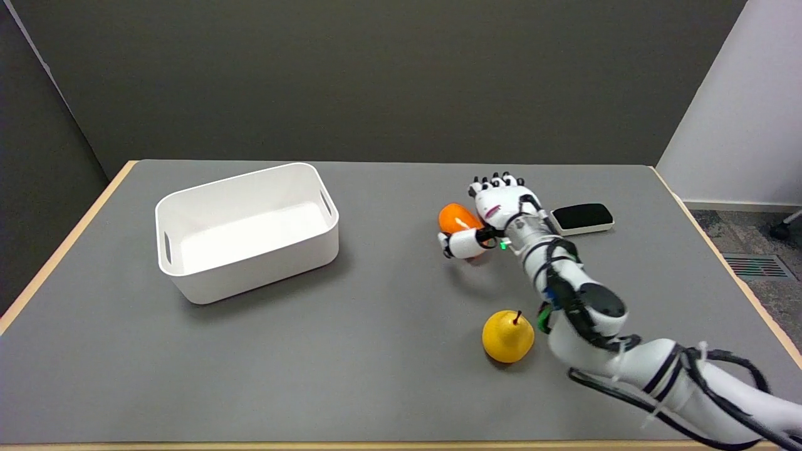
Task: Pick up mango.
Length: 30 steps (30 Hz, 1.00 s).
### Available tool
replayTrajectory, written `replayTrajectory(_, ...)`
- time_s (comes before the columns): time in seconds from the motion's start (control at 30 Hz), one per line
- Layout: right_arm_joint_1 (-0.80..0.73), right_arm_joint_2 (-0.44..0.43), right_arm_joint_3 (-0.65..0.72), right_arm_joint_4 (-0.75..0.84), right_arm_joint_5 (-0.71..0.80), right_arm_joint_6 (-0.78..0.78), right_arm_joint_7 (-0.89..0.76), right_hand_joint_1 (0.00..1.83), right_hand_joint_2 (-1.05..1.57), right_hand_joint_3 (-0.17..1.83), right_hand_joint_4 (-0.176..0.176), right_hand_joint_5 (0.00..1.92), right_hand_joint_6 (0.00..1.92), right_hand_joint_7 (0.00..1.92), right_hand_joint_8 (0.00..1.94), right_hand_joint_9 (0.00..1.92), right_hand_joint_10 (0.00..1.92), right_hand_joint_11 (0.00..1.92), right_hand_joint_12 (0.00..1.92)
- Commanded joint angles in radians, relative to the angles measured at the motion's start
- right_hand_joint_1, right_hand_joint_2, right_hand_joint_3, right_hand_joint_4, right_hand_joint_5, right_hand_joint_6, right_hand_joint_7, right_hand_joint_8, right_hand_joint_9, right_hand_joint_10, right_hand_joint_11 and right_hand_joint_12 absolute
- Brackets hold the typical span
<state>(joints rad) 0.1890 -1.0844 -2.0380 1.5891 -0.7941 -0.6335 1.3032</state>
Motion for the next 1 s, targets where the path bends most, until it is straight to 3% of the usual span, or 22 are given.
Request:
replayTrajectory(0.03,0.117,-0.145,-0.238,0.098,-0.245,-0.376,0.057,0.24,0.56,0.87,-0.176,0.20,0.55,0.23,0.48,0.08,0.78,0.00,1.15)
replayTrajectory(0.23,0.125,-0.145,-0.234,0.033,-0.213,-0.371,0.064,0.24,0.56,0.86,-0.176,0.21,0.56,0.25,0.49,0.09,0.80,0.00,1.17)
replayTrajectory(0.37,0.132,-0.145,-0.229,-0.043,-0.169,-0.392,0.082,0.30,0.62,0.72,-0.176,0.22,0.54,0.28,0.45,0.08,0.85,0.00,1.22)
replayTrajectory(0.6,0.157,-0.148,-0.237,-0.164,-0.070,-0.412,0.174,0.31,0.62,0.72,-0.176,0.23,0.55,0.29,0.46,0.08,0.86,0.00,1.22)
replayTrajectory(1.0,0.200,-0.176,-0.248,-0.243,-0.061,-0.366,0.208,0.32,0.63,0.72,-0.176,0.23,0.57,0.30,0.48,0.09,0.86,0.00,1.24)
